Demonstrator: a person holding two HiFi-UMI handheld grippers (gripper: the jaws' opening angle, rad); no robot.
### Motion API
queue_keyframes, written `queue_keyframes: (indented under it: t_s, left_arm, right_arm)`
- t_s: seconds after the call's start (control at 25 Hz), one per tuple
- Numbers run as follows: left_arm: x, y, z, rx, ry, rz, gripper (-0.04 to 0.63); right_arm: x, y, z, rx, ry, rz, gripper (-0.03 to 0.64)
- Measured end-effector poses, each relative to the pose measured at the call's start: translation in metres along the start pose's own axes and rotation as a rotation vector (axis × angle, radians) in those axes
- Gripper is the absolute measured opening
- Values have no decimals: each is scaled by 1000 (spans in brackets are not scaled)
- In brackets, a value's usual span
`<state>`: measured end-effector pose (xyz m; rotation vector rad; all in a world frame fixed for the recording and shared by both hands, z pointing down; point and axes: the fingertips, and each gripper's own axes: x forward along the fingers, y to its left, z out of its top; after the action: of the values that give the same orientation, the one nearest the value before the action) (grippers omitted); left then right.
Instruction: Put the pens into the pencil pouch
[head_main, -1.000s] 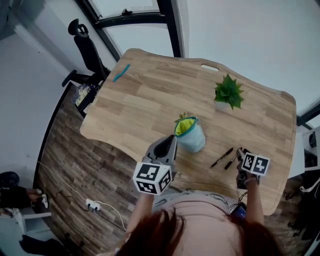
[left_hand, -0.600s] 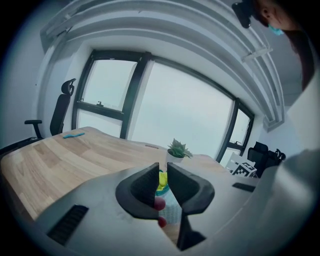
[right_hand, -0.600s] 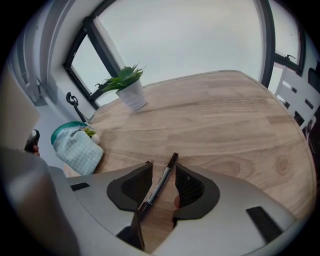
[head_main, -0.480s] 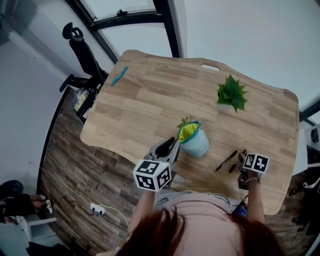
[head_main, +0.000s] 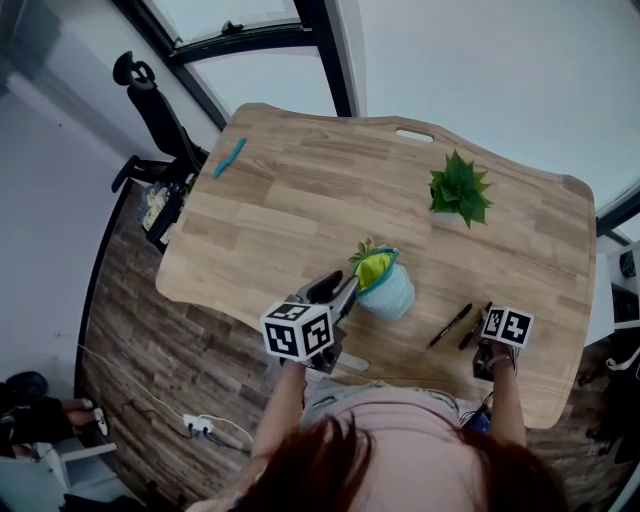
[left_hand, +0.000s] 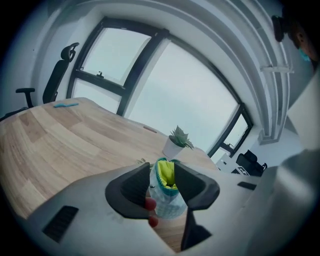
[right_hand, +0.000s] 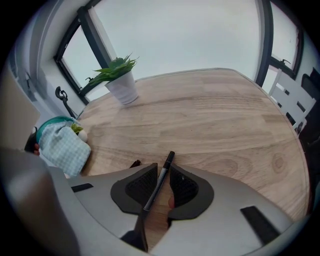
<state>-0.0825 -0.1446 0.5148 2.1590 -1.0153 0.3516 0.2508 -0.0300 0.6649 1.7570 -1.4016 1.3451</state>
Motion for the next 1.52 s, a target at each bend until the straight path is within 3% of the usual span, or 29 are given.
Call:
queue_keyframes:
  t_s: [0.16,0.32,0.52,0.8,1.04,1.52]
  left_arm:
    - [12,3,-7,-24,60,-22,138]
    - [19,-1,-11,-22,87,-50,138]
    - [22,-5,-11,28,74,-28,63]
    - [20,-11,-11,44,51,-17,28]
    - [16,-18,-13,53,29,-11,18]
    - [14,-47,-18,109,-21,-45,15]
  right_arm:
    - [1,-4,1,-10,-12,-36,35]
    - [0,-4,1,31,-14,-1,34]
    - [-7,-1,10,64,-66,37,34]
    - [-21,9,28,78,-138,71,34]
    - [-47,29,62,67,-301,159,32]
    - [-121,74,134,123,-653,433,32]
